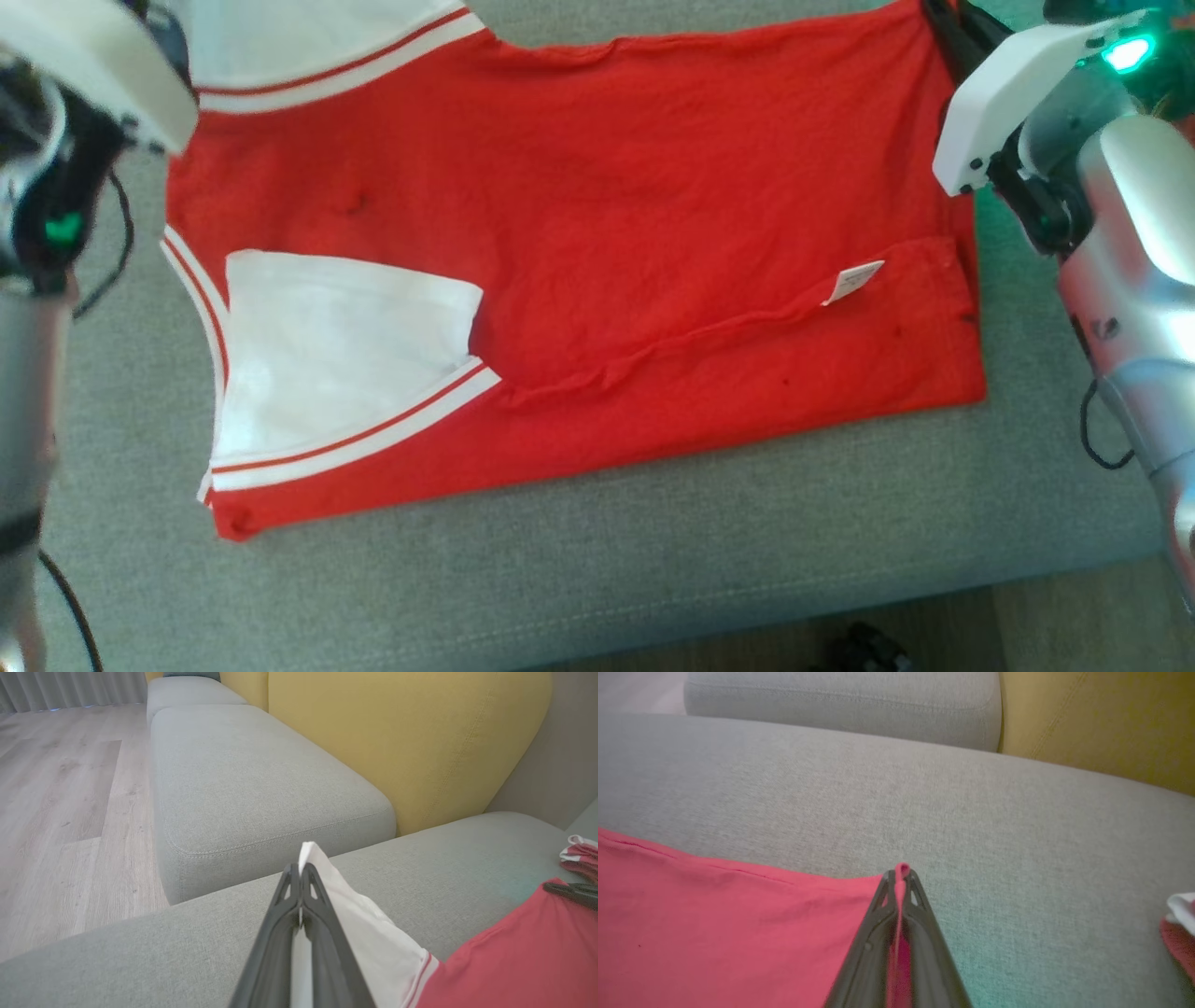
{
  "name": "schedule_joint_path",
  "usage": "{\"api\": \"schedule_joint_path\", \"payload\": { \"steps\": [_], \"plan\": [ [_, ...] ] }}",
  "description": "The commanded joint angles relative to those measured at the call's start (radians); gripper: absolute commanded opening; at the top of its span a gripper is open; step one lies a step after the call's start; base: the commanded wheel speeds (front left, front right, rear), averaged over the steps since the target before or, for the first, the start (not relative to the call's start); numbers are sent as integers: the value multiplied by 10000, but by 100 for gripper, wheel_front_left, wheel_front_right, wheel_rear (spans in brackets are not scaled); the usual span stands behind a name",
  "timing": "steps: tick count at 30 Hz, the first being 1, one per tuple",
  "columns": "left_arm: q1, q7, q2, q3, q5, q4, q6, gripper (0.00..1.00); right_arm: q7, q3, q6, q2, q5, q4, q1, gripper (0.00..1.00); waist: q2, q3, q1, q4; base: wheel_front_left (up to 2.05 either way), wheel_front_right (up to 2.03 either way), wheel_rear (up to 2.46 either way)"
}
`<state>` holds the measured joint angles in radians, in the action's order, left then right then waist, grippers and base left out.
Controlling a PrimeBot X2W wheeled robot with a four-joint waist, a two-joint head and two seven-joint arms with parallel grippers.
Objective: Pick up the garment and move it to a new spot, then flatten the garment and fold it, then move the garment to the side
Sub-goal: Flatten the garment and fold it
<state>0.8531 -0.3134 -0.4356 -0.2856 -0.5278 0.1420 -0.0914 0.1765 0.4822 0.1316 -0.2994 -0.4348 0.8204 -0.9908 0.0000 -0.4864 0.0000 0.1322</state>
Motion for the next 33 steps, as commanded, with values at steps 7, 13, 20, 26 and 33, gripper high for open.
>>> {"api": "schedule_joint_path", "payload": {
  "steps": [7, 13, 20, 26, 33],
  "plan": [
    [-2466, 698, -619, 1092, -518, -2325, 616, 0, -1075, 643, -9, -693, -743, -1391, 1359, 0, 0, 848, 0, -55, 0, 0, 0],
    [-4518, 1033, -490, 1387, -682, -3894, 1180, 0, -1383, 507, -9, -1129, -929, -2563, 2598, 0, 0, 1273, 0, -152, 0, 0, 0],
    [-7425, 1695, 106, 1344, -799, -5240, 1860, 0, -1323, -769, -9, -1271, -621, -4217, 4731, 0, 0, 1702, 0, -333, 0, 0, 0],
    [-8723, 2193, 616, 1114, -987, -5311, 2032, 0, -957, -1860, -9, -1075, -148, -5278, 6070, 0, 0, 1901, 0, -442, 0, 0, 0],
    [-9241, 2667, 1020, 889, -1140, -4765, 1990, 0, -421, -2667, -9, -737, 369, -6163, 6910, 0, 0, 1921, 0, -502, 0, 0, 0]
  ]
}}
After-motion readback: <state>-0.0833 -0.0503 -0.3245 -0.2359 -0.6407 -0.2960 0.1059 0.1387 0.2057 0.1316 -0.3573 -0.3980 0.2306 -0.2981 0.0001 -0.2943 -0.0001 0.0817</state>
